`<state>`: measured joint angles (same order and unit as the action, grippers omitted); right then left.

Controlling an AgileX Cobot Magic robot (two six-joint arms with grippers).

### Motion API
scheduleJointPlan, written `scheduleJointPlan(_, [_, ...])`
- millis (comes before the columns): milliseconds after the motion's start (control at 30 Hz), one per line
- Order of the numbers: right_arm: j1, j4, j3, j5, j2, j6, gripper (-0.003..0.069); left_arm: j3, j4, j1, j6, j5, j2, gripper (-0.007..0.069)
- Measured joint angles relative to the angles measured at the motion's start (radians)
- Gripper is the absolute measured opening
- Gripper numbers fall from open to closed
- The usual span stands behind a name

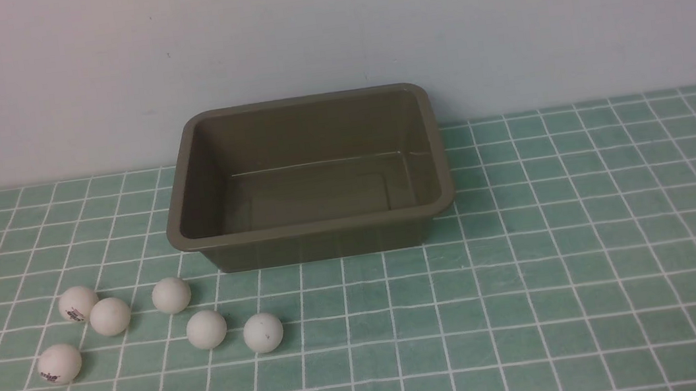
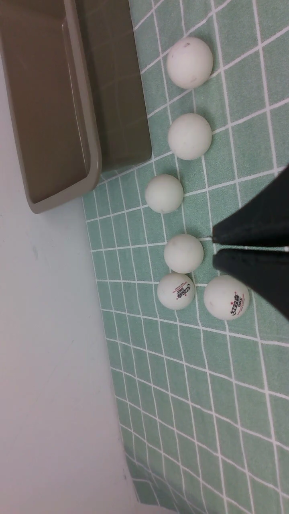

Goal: Put the table tennis balls in the box on the green coffee tablecloth.
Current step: 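Reach for and grasp a ping pong ball on the table beside the basket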

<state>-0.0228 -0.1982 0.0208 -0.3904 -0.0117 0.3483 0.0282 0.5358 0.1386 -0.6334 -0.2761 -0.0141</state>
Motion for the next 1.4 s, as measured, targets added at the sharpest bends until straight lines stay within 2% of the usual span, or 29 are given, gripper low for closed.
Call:
scheduleJointPlan(567, [0.0,0.0,0.0,0.0,0.0,0.0,-0.0018,0.0,0.017,0.0,0.009,0.0,0.0,-0.0004])
scheduleJointPlan(633, [0.0,0.0,0.0,0.0,0.0,0.0,-0.0018,0.0,0.084,0.0,0.047,0.0,0.0,-0.0004])
scheduleJointPlan(767, [0.0,0.0,0.0,0.0,0.0,0.0,-0.0018,0.0,0.342,0.0,0.157,0.0,0.0,-0.0004])
scheduleJointPlan(900, [0.0,0.0,0.0,0.0,0.0,0.0,-0.0018,0.0,0.561,0.0,0.175,0.012,0.0,-0.0004])
scheduleJointPlan(1400, [0.0,0.0,0.0,0.0,0.0,0.0,-0.0018,0.0,0.881,0.0,0.14,0.041,0.0,-0.0004])
